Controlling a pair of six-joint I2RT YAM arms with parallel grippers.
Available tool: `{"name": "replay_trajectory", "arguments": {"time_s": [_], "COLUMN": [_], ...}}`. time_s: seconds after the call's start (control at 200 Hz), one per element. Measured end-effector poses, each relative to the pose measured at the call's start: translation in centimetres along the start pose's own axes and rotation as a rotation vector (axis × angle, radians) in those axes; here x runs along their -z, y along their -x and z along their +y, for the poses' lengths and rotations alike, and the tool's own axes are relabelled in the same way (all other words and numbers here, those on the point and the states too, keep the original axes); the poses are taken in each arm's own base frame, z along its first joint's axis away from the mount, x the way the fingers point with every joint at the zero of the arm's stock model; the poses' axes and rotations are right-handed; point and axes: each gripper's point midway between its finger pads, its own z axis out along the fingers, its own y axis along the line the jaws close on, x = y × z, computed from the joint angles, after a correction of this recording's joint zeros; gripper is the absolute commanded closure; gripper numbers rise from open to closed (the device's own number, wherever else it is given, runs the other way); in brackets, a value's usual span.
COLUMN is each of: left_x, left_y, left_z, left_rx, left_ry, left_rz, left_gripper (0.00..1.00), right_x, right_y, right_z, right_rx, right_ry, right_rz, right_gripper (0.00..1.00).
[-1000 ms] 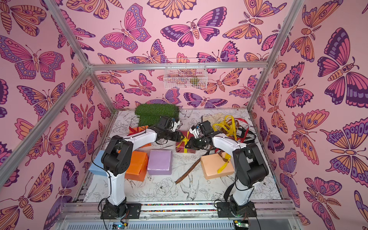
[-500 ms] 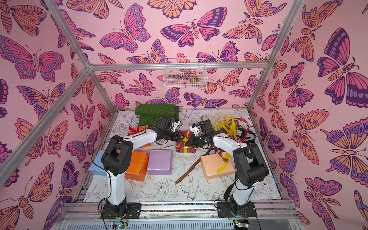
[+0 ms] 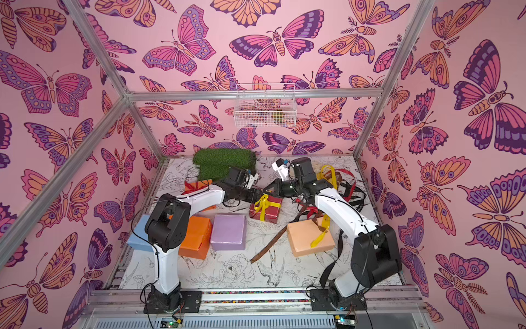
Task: Untie the ribbon bows on the gift boxes
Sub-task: Untie the ribbon from the gift box.
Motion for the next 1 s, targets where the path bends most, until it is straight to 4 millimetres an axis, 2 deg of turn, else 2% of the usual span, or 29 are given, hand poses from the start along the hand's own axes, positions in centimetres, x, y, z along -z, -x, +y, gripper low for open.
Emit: {"name": "replay_trajectory", "arguments": {"time_s": [0.075, 0.185, 0.511, 0.626, 0.826, 1.001], "left_x": [0.0, 0.0, -0.1, 0.0, 0.0, 0.0], "left_y": [0.0, 0.0, 0.0, 0.0, 0.0, 0.0], "left_z": [0.0, 0.0, 0.0, 0.0, 0.0, 0.0], "left_rx": [0.000, 0.000, 0.000, 0.000, 0.001, 0.001], "left_ry": [0.000, -0.001, -0.003, -0.002, -0.002, -0.002], "left_rz": [0.000, -0.001, -0.006, -0.007, -0.007, -0.007], "left_gripper": [0.28, 0.28, 0.28, 0.28, 0.28, 0.28], "right_x": [0.9, 1.6, 2.8, 3.5, 3.8, 3.7], "right_y": [0.7, 1.2, 1.9, 1.9, 0.5, -1.9], "right_z": [1.4, 2.4, 2.9, 3.6, 5.0, 6.7], "right_rx": [0.030, 0.054, 0.069, 0.082, 0.103, 0.142], "right_ry": [0.017, 0.028, 0.019, 0.038, 0.105, 0.147], "right_rz": [-0.026, -0.046, -0.060, -0.056, 0.007, 0.075], "right_gripper": [1.00, 1.00, 1.00, 1.00, 1.00, 1.00]}}
